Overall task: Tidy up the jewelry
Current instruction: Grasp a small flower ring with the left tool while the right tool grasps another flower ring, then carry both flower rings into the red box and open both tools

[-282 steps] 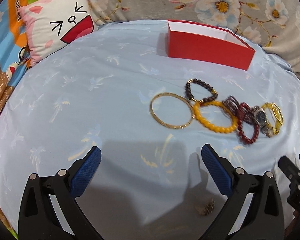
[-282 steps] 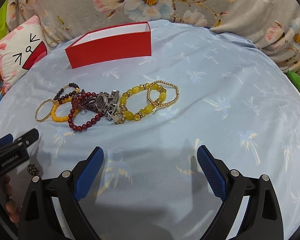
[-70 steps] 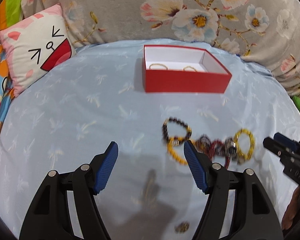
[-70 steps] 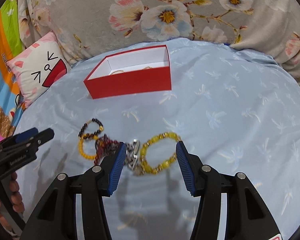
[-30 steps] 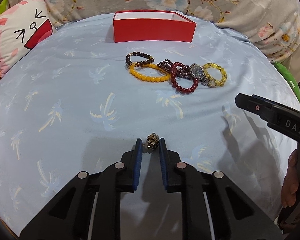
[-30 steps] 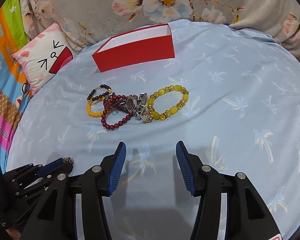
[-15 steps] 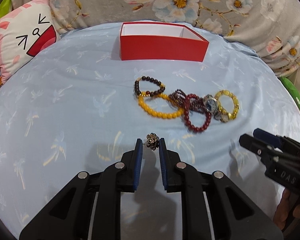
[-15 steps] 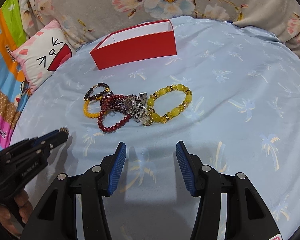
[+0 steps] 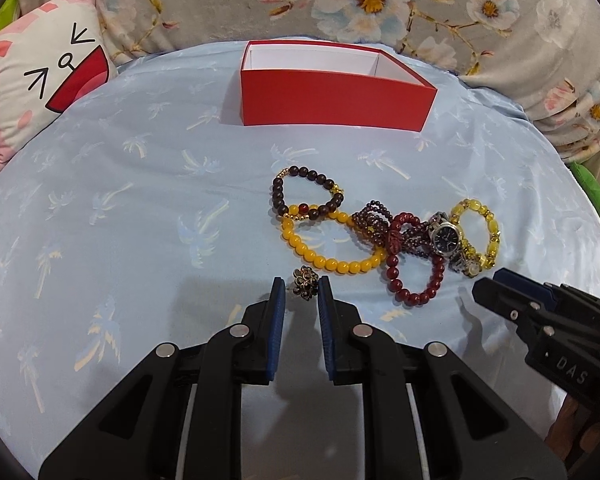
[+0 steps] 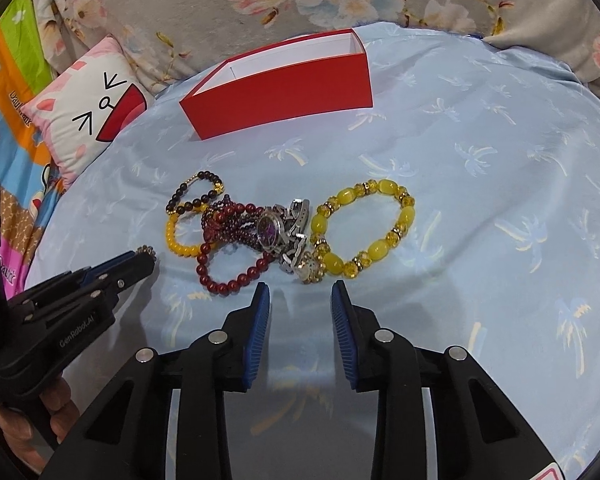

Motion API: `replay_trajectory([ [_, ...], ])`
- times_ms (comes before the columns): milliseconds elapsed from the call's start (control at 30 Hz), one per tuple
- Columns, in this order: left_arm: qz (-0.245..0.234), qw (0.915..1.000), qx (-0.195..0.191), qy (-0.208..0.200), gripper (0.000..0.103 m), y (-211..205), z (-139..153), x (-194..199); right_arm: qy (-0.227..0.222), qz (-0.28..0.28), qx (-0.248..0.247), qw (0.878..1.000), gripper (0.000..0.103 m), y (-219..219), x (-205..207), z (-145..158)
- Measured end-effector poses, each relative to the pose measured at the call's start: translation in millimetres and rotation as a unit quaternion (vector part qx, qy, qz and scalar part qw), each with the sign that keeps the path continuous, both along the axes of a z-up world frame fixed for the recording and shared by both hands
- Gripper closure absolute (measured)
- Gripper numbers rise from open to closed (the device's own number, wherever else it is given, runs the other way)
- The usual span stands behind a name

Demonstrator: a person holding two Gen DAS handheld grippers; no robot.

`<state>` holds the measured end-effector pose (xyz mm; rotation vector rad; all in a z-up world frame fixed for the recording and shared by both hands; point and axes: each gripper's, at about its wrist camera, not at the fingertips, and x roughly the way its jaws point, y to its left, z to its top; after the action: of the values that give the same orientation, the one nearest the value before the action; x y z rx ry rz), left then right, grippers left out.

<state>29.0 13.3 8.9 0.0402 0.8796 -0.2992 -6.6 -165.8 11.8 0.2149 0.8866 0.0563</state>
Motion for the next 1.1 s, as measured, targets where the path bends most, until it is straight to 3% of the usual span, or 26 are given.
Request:
replay_trajectory([
  [200, 0.000, 1.0000, -0.002, 0.004, 0.087, 0, -2, 2, 0.005, -0.002, 0.006, 1.000, 0.077, -2, 12, -3],
  [333, 0.000, 1.0000, -0.001, 0.007, 0.087, -1, -4, 3, 0.007, 0.001, 0.004, 1.000, 0.085, -1, 17, -5],
  [700, 0.002, 1.0000, -0.001, 0.009, 0.087, -1, -5, 4, -0.001, 0.000, 0.006, 1.000, 0.085, -4, 16, -3],
  [867, -0.001, 1.0000, -0.004, 0.000, 0.087, 0, 5, 4, -0.020, -0.002, 0.005, 1.000, 0.085, -8, 10, 15],
  [1100, -0.005, 0.9992, -0.004, -0.038, 0.087, -3, 41, 23, -0.058, 0.003, -0.024, 0.998, 0.085, -18, 25, 52],
])
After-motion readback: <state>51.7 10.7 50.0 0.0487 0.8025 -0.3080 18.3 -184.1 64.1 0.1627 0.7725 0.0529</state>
